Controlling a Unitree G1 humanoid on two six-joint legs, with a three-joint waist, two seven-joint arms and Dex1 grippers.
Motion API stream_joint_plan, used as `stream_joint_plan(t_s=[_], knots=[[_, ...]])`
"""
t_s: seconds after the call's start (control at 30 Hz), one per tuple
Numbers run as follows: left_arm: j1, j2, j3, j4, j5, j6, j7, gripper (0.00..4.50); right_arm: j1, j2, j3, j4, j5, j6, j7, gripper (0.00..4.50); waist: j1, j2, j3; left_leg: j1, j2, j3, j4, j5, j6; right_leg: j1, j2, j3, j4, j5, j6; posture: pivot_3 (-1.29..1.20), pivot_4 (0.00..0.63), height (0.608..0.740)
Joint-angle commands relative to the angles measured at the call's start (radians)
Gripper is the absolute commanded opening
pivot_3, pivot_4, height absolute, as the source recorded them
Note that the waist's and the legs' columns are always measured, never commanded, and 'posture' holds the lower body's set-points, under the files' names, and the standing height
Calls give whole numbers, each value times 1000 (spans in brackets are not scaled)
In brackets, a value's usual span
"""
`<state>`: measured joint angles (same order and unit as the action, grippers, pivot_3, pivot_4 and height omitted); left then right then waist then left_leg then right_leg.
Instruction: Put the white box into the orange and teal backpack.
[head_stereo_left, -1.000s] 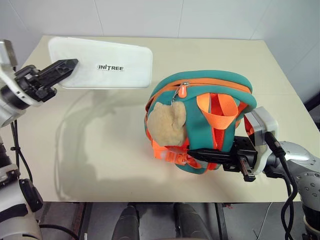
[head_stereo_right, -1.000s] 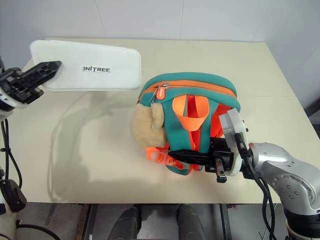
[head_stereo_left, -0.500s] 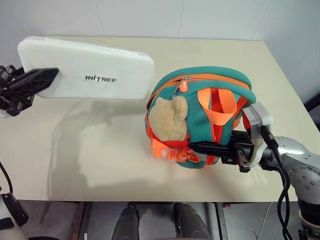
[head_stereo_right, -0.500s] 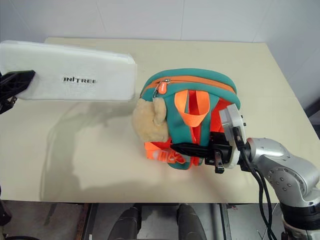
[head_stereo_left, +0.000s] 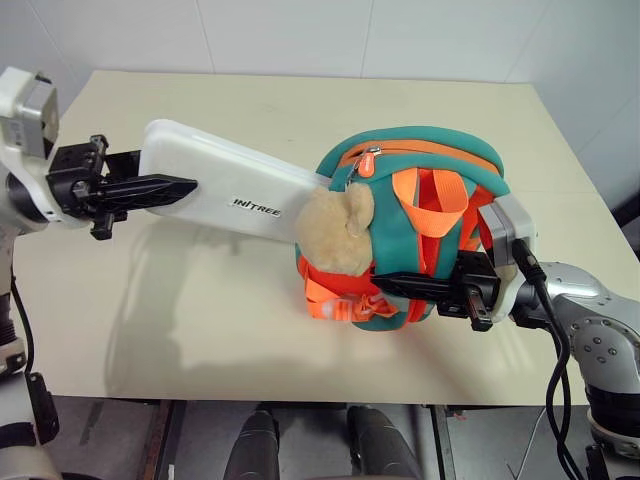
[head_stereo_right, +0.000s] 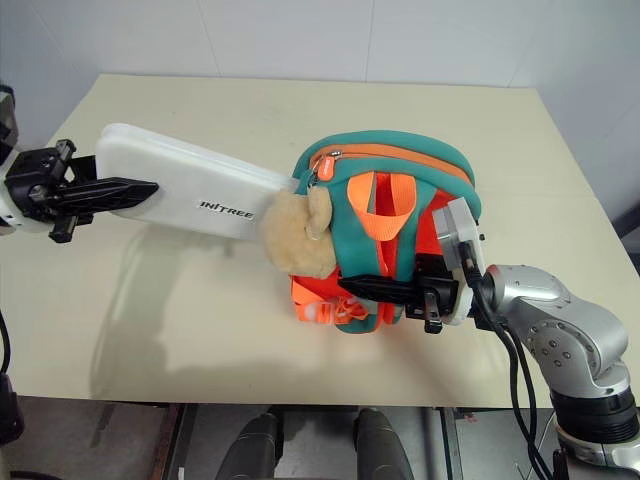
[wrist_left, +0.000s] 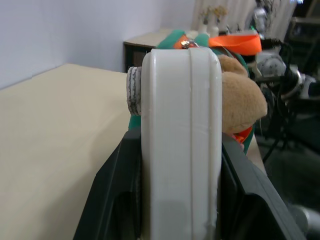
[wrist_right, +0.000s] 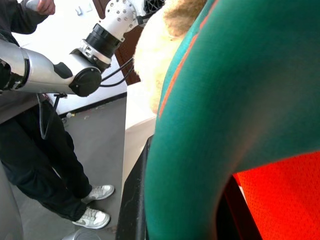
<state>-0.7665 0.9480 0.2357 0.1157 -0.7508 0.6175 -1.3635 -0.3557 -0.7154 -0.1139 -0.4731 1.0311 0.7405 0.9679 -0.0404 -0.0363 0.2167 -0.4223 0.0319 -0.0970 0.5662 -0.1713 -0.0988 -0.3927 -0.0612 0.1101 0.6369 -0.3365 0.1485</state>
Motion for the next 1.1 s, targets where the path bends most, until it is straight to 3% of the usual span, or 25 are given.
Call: stream_joint_plan(t_s=[0.03, 0.3, 0.47, 0.77, 1.1], knots=[[-123, -76, -101, 29, 49, -43, -33, 1388, -19, 17, -5, -20, 8, -15, -7, 0, 12, 0, 0, 0, 0, 0, 1, 0, 0, 0, 0, 0, 1, 0, 0, 0, 150, 740], [-275, -336, -267, 133, 181, -107, -12, 1380, -45, 43, 12, -7, -14, -16, -8, 0, 23, 0, 0, -2, -1, -1, 10, -1, 2, 3, 0, 0, 0, 2, 3, 0, 150, 740], [-285, -431, -275, 146, 203, -115, -2, 1380, -42, 60, 1, -26, -17, -20, -30, 0, 23, 0, 0, -2, -1, -2, 10, -1, 2, 3, 0, 0, 1, 2, 4, 0, 150, 740], [-324, -390, -199, 160, 215, -112, 23, 1380, -43, 74, -8, -71, 34, -12, -41, 0, 18, 0, 0, -2, -1, -2, 11, -1, 2, 3, 0, 0, 3, 2, 4, 0, 150, 740], [-426, -257, -149, 180, 233, -116, 44, 1380, -141, 102, 21, -110, 171, 18, -32, 0, -6, 2, 1, -2, -1, -2, 9, -1, 2, 0, 1, 0, 7, 1, 3, 0, 150, 740]])
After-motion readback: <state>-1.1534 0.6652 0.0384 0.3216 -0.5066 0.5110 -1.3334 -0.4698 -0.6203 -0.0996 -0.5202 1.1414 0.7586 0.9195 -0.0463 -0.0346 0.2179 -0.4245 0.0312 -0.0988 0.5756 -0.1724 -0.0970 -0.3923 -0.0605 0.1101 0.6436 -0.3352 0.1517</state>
